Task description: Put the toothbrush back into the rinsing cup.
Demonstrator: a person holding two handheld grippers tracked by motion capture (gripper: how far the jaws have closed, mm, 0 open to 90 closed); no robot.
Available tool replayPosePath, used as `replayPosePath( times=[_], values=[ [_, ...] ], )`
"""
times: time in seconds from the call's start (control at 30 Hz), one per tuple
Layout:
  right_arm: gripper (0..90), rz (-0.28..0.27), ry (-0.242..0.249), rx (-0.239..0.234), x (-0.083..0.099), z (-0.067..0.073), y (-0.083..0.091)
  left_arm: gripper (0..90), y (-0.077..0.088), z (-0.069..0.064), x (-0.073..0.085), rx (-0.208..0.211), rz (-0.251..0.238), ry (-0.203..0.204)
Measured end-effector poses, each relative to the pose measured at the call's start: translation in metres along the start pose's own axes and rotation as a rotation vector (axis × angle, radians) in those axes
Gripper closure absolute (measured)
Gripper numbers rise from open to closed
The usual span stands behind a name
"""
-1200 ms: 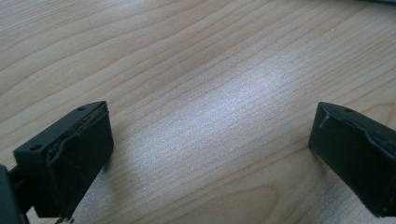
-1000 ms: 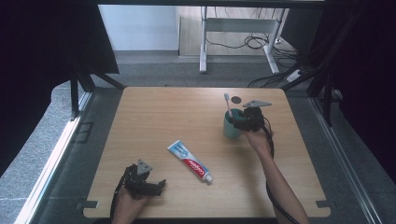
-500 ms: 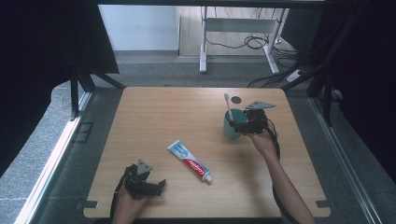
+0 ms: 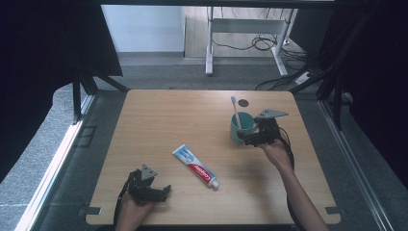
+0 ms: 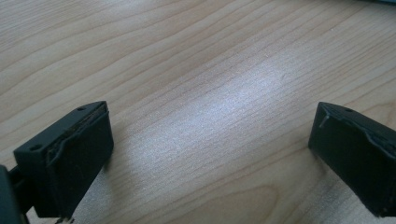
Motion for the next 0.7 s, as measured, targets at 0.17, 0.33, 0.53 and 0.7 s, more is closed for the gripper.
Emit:
replayPosePath(
  times=[0.17,0.33,0.53,0.7],
  values=[
    [0.0,0.008,0.001,-0.007,0.006,0.002,0.008,0.0,0.0,0.0,0.0,0.0,0.0,0.0],
    [0.0,0.012,-0.005,-0.009,0.013,0.003,0.017,0.0,0.0,0.0,0.0,0.0,0.0,0.0],
    [0.0,0.017,-0.018,-0.001,0.022,0.005,0.028,0.0,0.0,0.0,0.0,0.001,0.0,0.0],
    [0.0,0.032,-0.014,0.0,0.032,0.008,0.034,0.0,0.0,0.0,0.0,0.0,0.001,0.0]
  ],
)
Point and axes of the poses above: each handheld gripper's, and its own axes: y roughly backward along the jaws, x roughly out of its underside, z roughly to its left, the point moved 1 cm from there along -y, roughly forward along the jaws, and after that the axes turned 6 degrees about y, right-handed, at the moved point
